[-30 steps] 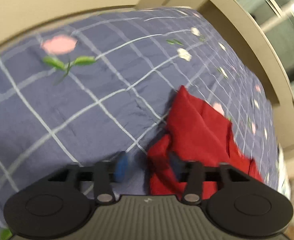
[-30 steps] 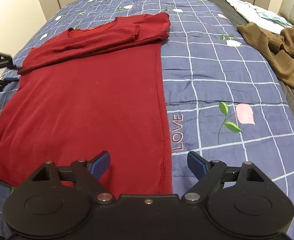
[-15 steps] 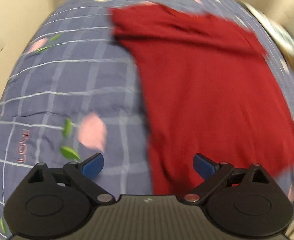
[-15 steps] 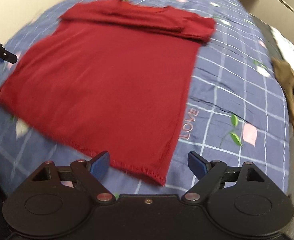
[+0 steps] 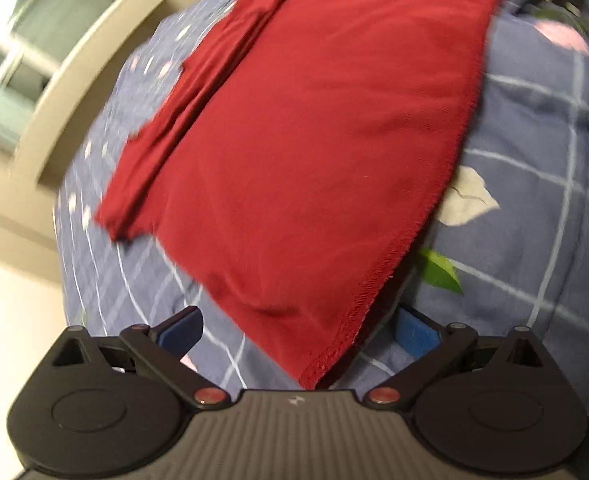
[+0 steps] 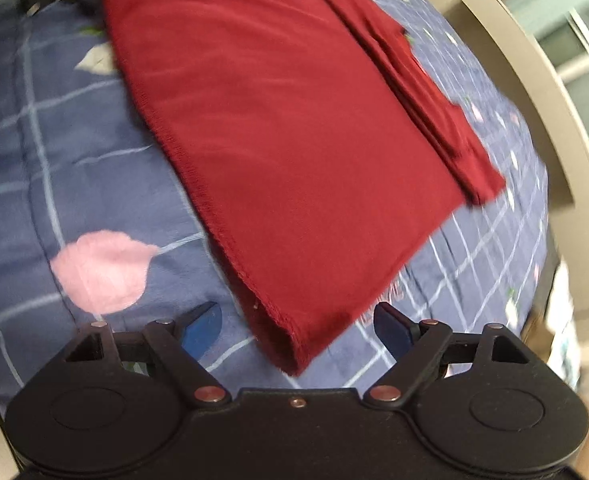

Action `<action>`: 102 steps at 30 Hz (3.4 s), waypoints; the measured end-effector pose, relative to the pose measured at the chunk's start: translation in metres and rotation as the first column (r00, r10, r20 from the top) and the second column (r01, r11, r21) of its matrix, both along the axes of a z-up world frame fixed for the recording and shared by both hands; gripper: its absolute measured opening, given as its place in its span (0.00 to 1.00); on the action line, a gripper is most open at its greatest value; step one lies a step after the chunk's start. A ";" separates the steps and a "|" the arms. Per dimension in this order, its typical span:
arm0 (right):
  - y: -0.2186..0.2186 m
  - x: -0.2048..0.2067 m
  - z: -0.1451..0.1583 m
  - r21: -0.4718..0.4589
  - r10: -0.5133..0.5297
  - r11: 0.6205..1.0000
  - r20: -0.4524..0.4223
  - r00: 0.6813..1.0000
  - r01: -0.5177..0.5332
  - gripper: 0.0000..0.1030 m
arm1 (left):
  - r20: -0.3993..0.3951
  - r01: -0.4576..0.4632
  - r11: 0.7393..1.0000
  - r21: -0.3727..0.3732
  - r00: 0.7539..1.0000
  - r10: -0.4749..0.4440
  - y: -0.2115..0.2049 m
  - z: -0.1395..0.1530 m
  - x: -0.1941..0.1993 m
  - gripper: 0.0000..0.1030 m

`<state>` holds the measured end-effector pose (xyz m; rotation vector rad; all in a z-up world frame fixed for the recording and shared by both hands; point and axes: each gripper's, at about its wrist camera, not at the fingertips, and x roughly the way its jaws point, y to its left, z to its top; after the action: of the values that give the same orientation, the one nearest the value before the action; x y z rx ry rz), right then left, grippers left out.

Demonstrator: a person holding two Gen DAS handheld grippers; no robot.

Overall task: Fold small clothes
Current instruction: 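Move both tools to the sweater hem corners and close on them, then lift the hem with both tools and fold it over toward the collar, then lower the folded hem onto the sweater and open both tools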

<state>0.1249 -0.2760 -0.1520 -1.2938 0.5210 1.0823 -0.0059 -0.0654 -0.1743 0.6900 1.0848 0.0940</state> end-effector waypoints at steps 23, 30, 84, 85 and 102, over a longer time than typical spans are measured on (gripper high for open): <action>0.010 0.020 0.038 -0.032 0.018 0.999 -0.117 0.993 -0.021 0.04 | -0.074 0.126 0.985 -0.119 0.988 -0.136 0.017 0.045 -0.007 0.02; 0.009 0.016 0.046 -0.064 0.052 0.996 -0.152 0.987 -0.062 0.04 | -0.099 0.120 0.977 -0.174 0.985 -0.139 0.021 0.058 -0.011 0.02; 0.306 0.385 0.045 0.057 -0.339 0.936 -0.119 0.933 0.347 0.57 | -0.021 -0.574 0.338 -0.746 0.527 0.849 0.394 0.087 0.231 0.87; 0.301 0.384 0.045 0.072 -0.344 0.933 -0.110 0.932 0.353 0.63 | -0.016 -0.573 0.334 -0.748 0.519 0.855 0.393 0.086 0.219 0.87; 0.169 0.247 0.044 0.273 -0.488 0.761 -0.357 0.796 0.589 0.94 | -0.168 -0.514 0.121 -0.849 0.480 0.861 0.354 0.010 0.142 0.36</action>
<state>0.3717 -0.1073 -0.1075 -0.5931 0.7957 0.8021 0.1365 0.2889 -0.1646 -0.8255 0.8351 0.5072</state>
